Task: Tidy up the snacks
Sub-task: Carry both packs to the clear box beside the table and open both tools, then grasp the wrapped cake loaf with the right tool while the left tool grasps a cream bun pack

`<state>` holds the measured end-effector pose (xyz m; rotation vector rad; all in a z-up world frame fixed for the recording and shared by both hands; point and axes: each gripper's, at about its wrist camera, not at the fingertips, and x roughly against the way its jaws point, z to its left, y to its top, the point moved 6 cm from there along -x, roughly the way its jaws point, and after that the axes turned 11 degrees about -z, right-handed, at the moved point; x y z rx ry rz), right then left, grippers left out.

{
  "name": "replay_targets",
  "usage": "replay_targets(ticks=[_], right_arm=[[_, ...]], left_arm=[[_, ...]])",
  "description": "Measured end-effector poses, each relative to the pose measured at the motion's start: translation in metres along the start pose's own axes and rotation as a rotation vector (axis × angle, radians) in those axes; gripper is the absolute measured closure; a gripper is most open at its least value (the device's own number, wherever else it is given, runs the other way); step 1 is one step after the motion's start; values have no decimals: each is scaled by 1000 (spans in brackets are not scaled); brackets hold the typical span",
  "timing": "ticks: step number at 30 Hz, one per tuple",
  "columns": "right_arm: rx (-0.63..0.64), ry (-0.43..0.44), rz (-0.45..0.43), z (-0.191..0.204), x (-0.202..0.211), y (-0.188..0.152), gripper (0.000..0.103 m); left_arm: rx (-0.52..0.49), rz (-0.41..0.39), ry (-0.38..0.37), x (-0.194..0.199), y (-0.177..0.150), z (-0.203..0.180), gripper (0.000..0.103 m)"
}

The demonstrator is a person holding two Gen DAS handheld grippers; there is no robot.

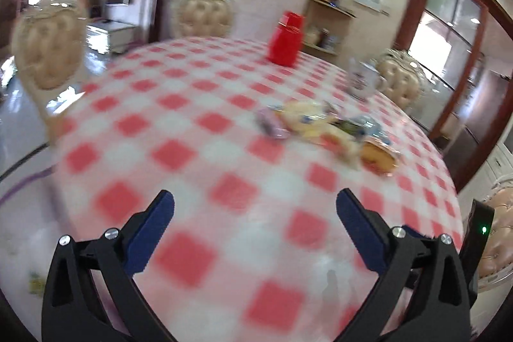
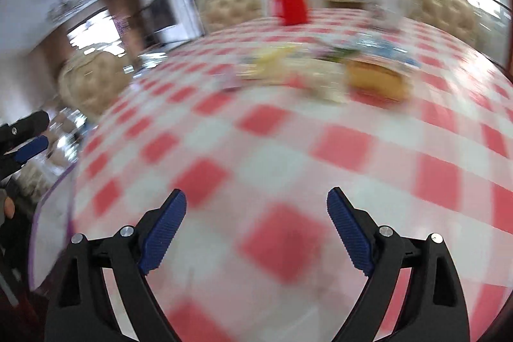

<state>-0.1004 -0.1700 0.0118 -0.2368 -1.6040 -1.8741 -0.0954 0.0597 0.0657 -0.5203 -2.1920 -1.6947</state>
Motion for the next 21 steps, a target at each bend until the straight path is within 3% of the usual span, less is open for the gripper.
replay_targets(ticks=[2,6,11,17,19,21], right_arm=[[-61,-24,4,-33,3,4,16],[-39,-158,-27,-88,5,16,16],[-168,-168,-53,-133,2,24,16],[-221,-125,-59,-148,2,28,16],[-206,-134,-56,-151,0,32,16],[-189,-152,-48,-152,-4,37,16]], left_arm=[[-10,44,-55,-33,-9,-34,2],[-68,73,-102,-91,-24,-90,2],[-129,93,-95,-167,-27,-129,2],[-129,120,-95,-229,-16,-143,4],[-150,147,-130,-241,-15,-151,19],[-144,185,-183,-251,-17,-157,56]])
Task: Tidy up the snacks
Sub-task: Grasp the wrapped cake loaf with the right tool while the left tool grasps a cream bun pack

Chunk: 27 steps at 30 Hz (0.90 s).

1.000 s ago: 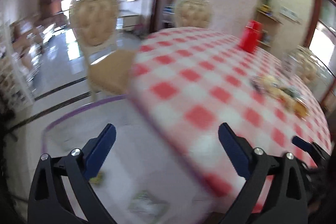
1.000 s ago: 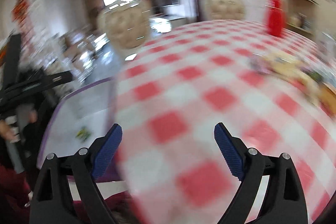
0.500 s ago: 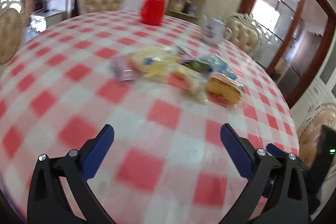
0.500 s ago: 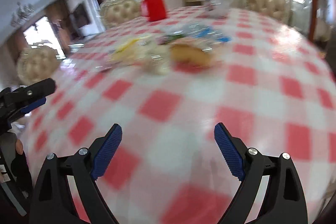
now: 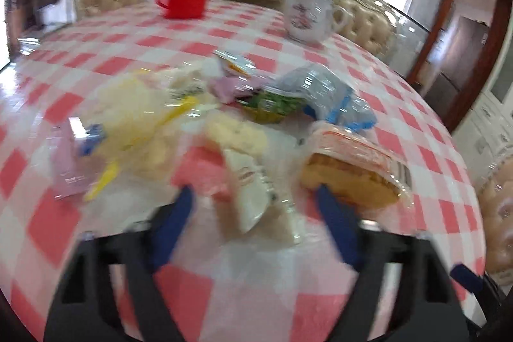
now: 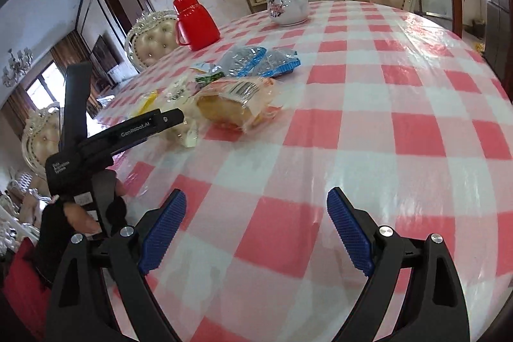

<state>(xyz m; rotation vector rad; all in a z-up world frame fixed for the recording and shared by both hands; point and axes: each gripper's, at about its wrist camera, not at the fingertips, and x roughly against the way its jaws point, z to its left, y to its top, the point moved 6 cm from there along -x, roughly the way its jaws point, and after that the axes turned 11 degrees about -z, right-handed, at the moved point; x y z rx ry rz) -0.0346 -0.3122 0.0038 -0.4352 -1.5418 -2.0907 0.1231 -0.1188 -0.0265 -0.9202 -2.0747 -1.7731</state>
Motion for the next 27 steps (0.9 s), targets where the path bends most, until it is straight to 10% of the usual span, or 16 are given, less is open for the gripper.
replay_targets(ticks=[2,11,16,18,24,27], right_arm=[[46,-49,2,-3,-10,9,16],[329,27,11,17,-89,67,16],[492,139,90,35,-127,83,16],[503,198,149,44,-143,85,16],[596,185,208,64,-163,58,19],[590,117,148,62,-149,52,47]], left_arm=[[22,52,-36,-10,-5,3,74],[16,72,-54,39,-30,40,74],[63,77,-88,41,-29,48,58],[8,73,-65,42,-30,40,25],[51,54,-29,40,-24,53,24],[53,52,-19,38,-21,57,24]])
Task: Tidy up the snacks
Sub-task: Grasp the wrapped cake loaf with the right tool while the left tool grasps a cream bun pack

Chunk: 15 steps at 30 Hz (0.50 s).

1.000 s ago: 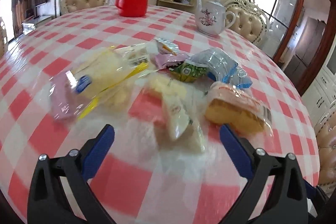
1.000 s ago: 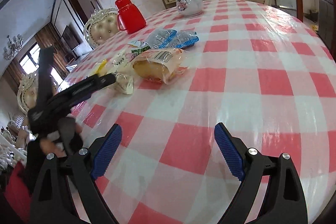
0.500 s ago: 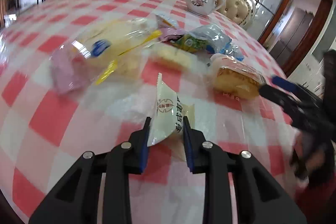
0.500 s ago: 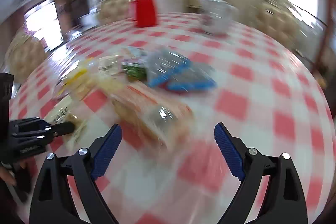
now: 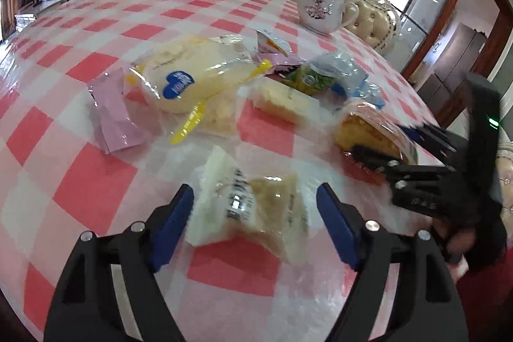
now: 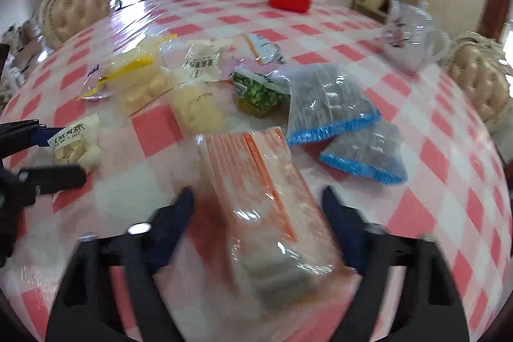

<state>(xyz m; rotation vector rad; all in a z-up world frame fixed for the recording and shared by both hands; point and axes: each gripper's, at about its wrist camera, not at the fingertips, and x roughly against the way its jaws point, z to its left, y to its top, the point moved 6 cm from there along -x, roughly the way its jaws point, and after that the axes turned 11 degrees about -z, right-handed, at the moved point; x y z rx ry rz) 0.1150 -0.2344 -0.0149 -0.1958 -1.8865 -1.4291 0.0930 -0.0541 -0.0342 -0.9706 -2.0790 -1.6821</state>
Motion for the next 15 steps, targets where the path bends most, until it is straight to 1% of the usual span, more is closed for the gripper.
replay_targets(ticks=[2,4,5,6,8,9,12,13,15], right_arm=[[-74,-31,-11,1,12,-5,53],[-133,-48,-8,7,25,-14,53],[-162,-44,-9,9,27,-17,54],[-194,-42,-13,13,32,-21,54],[-240,-53,-24,19,41,-25,55],[-264,-55,-35,21,46,-26,55],[-343,-58,-88,25,62,-28,55],[-402,-43,-101,26,67,-32,55],[-448,-37,-124,29,77,-35,55]], left_arm=[[-20,2,8,-2,1,-1,25],[-46,4,29,-3,0,-3,34],[-51,6,31,-4,1,-3,43],[-53,7,34,-4,1,-2,56],[-63,10,-3,-2,0,-4,65],[-72,0,-4,0,0,-4,67],[-92,-26,5,8,0,-5,68],[-89,-36,10,11,1,-4,68],[-62,-48,-4,14,3,-2,68]])
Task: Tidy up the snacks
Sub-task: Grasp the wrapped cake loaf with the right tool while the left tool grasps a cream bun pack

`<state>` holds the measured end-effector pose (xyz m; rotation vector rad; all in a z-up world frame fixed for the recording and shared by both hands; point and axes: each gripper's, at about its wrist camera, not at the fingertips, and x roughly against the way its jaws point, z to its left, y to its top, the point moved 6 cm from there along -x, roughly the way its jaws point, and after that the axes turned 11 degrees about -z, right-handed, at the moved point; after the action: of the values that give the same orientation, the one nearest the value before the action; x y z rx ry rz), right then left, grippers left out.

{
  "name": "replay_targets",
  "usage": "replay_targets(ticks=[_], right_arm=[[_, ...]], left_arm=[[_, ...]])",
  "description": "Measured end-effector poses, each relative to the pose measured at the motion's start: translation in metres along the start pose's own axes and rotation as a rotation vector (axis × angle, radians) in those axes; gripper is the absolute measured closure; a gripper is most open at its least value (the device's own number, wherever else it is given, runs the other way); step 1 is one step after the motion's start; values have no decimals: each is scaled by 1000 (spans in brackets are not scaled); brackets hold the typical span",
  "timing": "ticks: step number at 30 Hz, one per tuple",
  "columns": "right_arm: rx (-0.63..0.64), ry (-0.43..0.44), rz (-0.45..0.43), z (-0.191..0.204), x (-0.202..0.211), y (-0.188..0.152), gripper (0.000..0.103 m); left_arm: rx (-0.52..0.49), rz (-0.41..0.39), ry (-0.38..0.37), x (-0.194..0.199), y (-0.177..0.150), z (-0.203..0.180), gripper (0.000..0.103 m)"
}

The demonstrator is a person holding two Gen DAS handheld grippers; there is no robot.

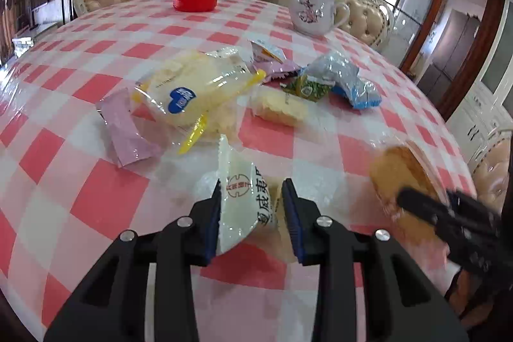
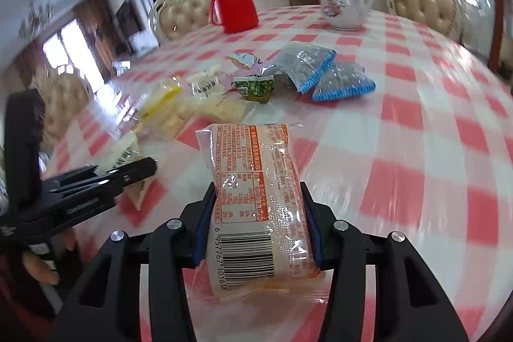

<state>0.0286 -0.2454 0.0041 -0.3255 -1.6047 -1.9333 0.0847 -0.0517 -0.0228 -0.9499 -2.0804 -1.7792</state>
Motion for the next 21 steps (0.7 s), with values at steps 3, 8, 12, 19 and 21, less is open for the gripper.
replay_targets(ticks=[3,8,12,19,21], right_arm=[[-51,25,-25,9,13,-9,55],[-60,38,-9,26,21,-22,55],[-64,44,4,36,26,-30,55],[-47,62,24,58,38,-47,55],[-50,62,26,61,40,-49,55]], left_arm=[[34,-22,-5,6,3,5,68],[77,-45,8,22,-4,12,68],[114,-71,-12,42,-15,14,68],[125,-132,-17,78,-30,15,67],[149,-139,-37,84,-34,16,67]])
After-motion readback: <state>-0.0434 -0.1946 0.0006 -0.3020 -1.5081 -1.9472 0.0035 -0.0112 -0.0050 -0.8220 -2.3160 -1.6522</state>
